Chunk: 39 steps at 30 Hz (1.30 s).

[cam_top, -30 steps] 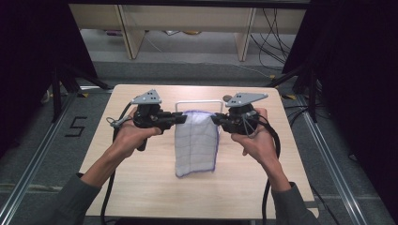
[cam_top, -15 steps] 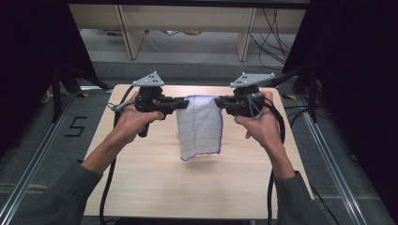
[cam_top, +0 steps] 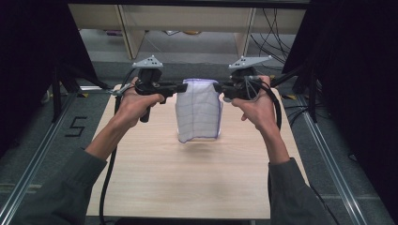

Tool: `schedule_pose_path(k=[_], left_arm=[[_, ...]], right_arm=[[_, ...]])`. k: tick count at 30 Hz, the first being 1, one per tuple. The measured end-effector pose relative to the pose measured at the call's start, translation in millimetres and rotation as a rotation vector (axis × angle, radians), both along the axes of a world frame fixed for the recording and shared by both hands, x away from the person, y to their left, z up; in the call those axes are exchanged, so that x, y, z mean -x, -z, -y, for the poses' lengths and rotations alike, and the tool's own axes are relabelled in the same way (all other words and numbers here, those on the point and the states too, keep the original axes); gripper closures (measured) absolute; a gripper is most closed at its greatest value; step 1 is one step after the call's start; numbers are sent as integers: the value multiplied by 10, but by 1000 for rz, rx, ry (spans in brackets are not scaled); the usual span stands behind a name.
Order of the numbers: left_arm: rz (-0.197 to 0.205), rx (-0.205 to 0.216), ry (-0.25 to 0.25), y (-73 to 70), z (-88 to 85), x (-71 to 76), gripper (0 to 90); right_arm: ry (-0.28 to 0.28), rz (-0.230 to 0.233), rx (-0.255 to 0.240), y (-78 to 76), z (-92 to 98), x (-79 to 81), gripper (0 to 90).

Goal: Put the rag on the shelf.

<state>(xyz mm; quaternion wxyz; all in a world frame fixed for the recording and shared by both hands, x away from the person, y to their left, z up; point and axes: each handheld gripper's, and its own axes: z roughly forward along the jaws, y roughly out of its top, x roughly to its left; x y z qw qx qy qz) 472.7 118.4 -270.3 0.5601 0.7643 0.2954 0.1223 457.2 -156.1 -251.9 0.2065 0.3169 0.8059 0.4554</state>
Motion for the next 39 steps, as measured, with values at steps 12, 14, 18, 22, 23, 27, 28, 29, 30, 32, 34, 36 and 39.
schedule_pose_path(k=[12,14,18,22,23,27,28,29,30,32,34,36,39], left_arm=[[10,-11,-44,-183,-9,-171,822],[18,-17,-52,-215,-10,-191,822],[28,-8,-66,-267,-1,-244,822],[31,-9,-97,-275,16,-371,822],[29,-2,-104,-261,19,-416,822],[11,9,-119,-178,35,-599,821],[8,15,-119,-149,39,-641,821],[3,18,-120,-114,45,-684,821],[-2,18,-122,-80,51,-724,821],[0,28,-121,-7,61,-811,820],[-8,26,-124,57,66,-889,819],[-11,12,-129,132,74,-960,817],[-19,-11,-139,248,99,-1064,816]], right_arm=[[37,12,-24,-192,-60,-240,840],[40,18,-23,-213,-61,-276,840],[49,9,-46,-270,-70,-339,839],[67,5,-53,-288,-84,-432,839],[77,0,-56,-284,-91,-459,839],[98,-12,-62,-213,-98,-593,838],[96,-4,-56,-189,-90,-639,838],[108,-13,-59,-165,-88,-669,838],[113,-22,-68,-137,-89,-705,837],[126,-22,-62,-89,-97,-771,836],[144,-40,-64,-10,-104,-874,835],[153,-56,-63,49,-112,-942,835],[162,-68,-59,108,-130,-1000,834]])
